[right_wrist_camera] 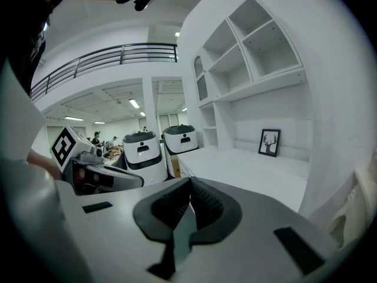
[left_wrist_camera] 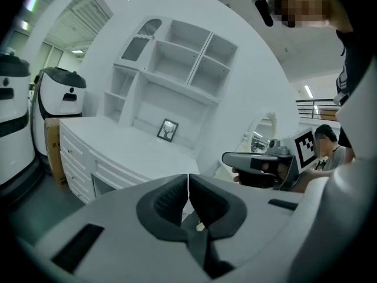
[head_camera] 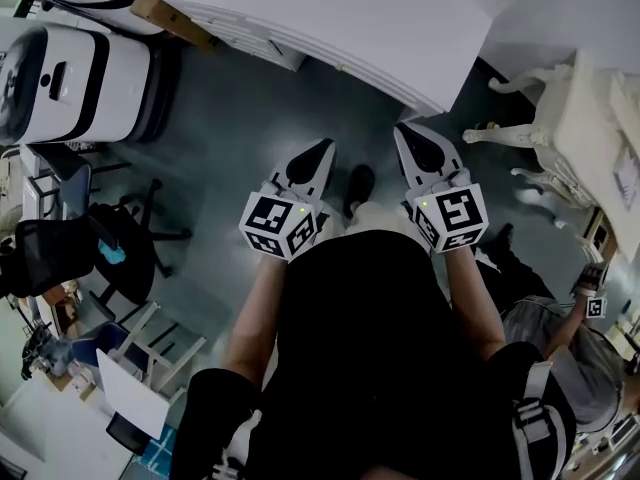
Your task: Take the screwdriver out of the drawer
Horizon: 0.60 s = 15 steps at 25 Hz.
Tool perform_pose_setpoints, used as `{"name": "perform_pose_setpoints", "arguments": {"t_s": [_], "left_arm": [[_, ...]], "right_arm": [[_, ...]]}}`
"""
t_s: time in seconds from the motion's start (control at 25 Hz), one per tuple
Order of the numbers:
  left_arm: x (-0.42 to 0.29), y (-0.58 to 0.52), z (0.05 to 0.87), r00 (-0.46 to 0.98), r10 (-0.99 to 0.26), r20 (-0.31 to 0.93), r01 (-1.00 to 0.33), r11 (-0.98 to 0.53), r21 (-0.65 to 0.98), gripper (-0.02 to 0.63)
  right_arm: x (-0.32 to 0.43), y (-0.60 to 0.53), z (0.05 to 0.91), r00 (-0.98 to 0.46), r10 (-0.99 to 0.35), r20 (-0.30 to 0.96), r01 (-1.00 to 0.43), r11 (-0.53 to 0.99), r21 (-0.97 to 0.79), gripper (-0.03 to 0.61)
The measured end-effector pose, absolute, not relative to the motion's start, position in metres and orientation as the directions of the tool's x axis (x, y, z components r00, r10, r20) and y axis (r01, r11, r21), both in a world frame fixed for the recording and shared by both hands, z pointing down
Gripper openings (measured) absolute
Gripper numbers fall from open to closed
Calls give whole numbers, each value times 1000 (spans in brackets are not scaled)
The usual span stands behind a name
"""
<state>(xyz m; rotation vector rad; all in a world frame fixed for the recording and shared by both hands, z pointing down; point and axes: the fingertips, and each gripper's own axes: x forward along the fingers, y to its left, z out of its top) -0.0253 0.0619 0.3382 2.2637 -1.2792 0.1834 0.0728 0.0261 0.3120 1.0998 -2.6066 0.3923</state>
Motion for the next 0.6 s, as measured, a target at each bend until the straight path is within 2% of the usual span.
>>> {"name": "perform_pose_setpoints", "arguments": {"t_s": [0.6], "left_arm": [[-32,6,408,595,-666,450,-803,-474,360,26]], "right_arm": [[62,-14,364,-597,-672,438,-789,591,-169,18]]}}
